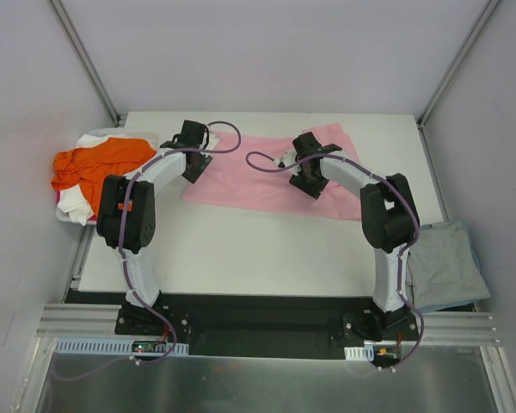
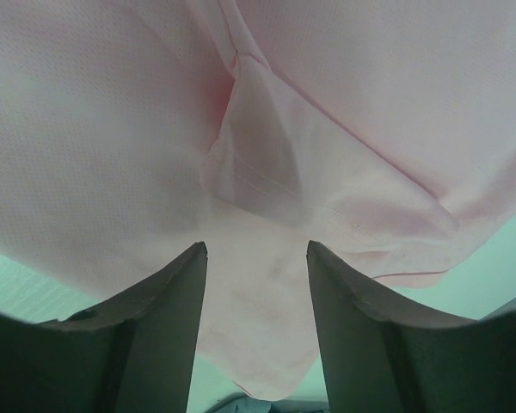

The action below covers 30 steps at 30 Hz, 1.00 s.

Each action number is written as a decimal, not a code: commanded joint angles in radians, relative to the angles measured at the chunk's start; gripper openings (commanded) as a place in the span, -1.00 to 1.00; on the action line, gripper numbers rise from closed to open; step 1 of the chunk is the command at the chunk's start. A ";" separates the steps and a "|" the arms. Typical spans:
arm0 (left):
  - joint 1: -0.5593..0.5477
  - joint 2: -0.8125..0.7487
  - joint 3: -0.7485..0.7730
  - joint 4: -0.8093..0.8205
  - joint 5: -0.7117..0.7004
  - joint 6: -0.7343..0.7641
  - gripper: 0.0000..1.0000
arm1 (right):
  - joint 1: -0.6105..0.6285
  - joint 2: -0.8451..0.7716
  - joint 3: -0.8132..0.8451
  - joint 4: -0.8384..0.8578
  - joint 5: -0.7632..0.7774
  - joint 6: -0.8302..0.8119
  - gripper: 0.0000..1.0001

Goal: Fold and stack the t-shirts
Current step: Fold the tshirt

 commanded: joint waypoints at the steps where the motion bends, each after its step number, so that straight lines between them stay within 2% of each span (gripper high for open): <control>1: 0.003 -0.049 -0.016 0.008 0.020 -0.016 0.13 | 0.004 0.018 0.048 0.003 0.024 -0.007 0.09; 10: 0.003 -0.049 -0.015 0.009 0.018 -0.018 0.13 | -0.010 0.084 0.110 0.009 0.013 -0.026 0.02; 17: 0.003 -0.049 -0.015 0.008 0.023 -0.018 0.12 | -0.022 0.094 0.134 0.009 0.013 -0.035 -0.15; 23: 0.004 -0.046 -0.013 0.008 0.021 -0.019 0.11 | -0.028 0.102 0.139 0.006 0.013 -0.038 -0.38; 27: 0.003 -0.048 -0.016 0.008 0.020 -0.018 0.09 | -0.030 0.105 0.145 0.003 0.016 -0.041 -0.67; 30: 0.003 -0.048 -0.019 0.008 0.018 -0.016 0.09 | -0.031 0.105 0.159 -0.004 0.022 -0.044 -0.69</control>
